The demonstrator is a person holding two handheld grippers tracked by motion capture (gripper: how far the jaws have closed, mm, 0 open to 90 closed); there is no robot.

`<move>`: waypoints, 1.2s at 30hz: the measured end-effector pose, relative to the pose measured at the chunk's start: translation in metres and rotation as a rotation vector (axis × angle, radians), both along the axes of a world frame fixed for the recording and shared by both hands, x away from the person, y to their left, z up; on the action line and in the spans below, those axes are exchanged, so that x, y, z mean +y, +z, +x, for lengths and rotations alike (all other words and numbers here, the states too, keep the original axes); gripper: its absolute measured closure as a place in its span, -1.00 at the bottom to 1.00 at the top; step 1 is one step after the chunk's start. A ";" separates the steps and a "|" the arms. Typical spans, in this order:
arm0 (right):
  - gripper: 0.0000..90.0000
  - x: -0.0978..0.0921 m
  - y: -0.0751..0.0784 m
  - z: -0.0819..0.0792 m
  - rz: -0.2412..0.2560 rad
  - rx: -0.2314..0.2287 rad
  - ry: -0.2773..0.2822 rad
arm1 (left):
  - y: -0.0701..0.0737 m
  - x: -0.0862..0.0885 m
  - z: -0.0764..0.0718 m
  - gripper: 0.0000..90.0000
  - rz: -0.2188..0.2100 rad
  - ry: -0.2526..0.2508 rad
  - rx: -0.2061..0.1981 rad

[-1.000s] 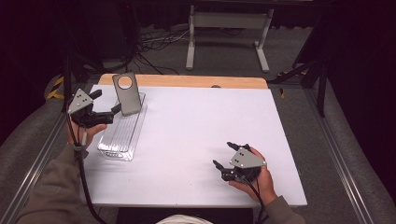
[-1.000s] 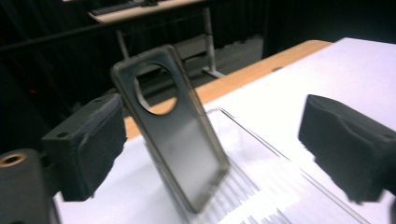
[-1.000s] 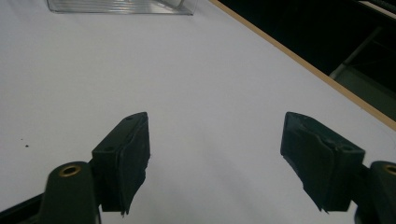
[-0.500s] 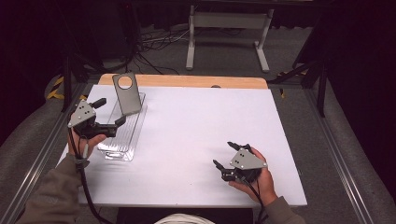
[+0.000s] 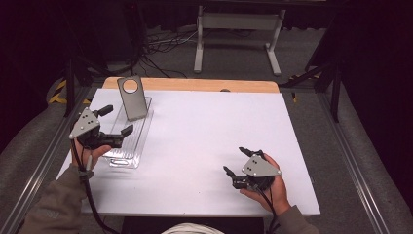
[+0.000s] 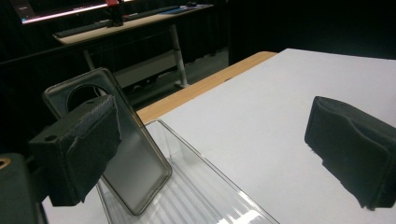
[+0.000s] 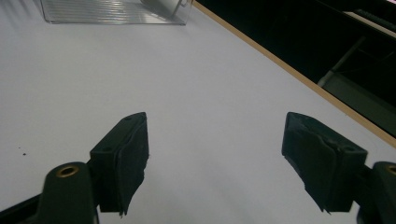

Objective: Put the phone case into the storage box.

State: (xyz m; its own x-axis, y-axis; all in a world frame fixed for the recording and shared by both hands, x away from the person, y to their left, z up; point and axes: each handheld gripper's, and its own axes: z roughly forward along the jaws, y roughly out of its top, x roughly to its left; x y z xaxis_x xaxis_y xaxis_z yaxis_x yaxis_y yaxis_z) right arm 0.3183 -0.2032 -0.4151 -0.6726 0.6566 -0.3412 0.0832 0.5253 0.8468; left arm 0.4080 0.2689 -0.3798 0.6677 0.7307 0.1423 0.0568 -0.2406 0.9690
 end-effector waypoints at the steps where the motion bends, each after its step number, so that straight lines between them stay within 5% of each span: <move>1: -0.48 0.000 0.000 0.000 0.002 -0.001 0.000 | 0.000 0.000 -0.001 -0.91 -0.003 -0.001 -0.004; 36: -0.52 0.001 0.004 -0.005 0.021 -0.016 0.024 | 0.002 -0.010 -0.033 -0.89 0.034 -0.055 -0.037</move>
